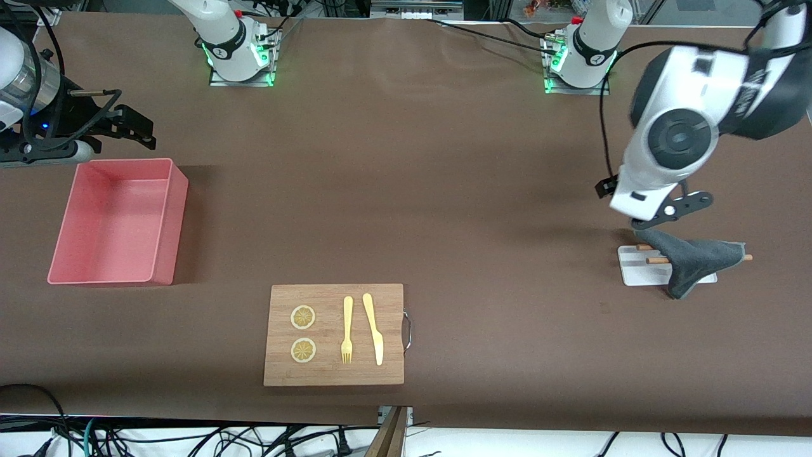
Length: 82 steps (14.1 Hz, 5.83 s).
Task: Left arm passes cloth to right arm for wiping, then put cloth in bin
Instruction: 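Move the left gripper toward the grey cloth on the dowel stand, then lower the left gripper and grasp the grey cloth on the dowels, then lift the cloth with the left gripper while the right gripper rises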
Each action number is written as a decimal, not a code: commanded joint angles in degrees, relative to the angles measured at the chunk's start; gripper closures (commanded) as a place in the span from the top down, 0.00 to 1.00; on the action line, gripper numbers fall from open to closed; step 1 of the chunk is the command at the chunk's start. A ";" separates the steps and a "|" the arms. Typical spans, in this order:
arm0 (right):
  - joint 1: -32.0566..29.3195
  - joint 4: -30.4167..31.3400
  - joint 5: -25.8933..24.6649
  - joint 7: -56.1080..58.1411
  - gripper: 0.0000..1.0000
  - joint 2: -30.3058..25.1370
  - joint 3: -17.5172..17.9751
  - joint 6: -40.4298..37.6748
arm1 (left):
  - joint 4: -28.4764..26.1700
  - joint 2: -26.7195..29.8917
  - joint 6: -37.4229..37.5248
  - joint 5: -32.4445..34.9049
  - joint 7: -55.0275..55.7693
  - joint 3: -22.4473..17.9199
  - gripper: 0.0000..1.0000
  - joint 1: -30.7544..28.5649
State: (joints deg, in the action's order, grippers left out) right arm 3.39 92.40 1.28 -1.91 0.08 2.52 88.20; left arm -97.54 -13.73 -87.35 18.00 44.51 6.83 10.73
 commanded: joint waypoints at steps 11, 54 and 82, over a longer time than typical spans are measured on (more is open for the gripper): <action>-0.05 1.38 0.74 0.76 1.00 -1.57 -0.06 -0.92 | -12.50 -13.06 -4.40 25.67 59.95 0.20 1.00 7.99; 0.04 0.24 2.14 0.77 1.00 -1.22 -0.15 -5.04 | 4.15 -16.07 11.20 13.42 47.37 2.57 0.00 3.42; 7.52 1.53 29.18 76.03 1.00 14.95 -0.15 4.16 | 40.41 -16.15 7.54 -60.27 -2.29 8.11 0.00 5.18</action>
State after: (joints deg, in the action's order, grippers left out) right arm 13.13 89.74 25.41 64.99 15.91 1.93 89.26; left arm -59.11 -28.60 -80.13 -41.30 50.26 14.06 15.89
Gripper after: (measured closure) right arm 0.000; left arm 0.982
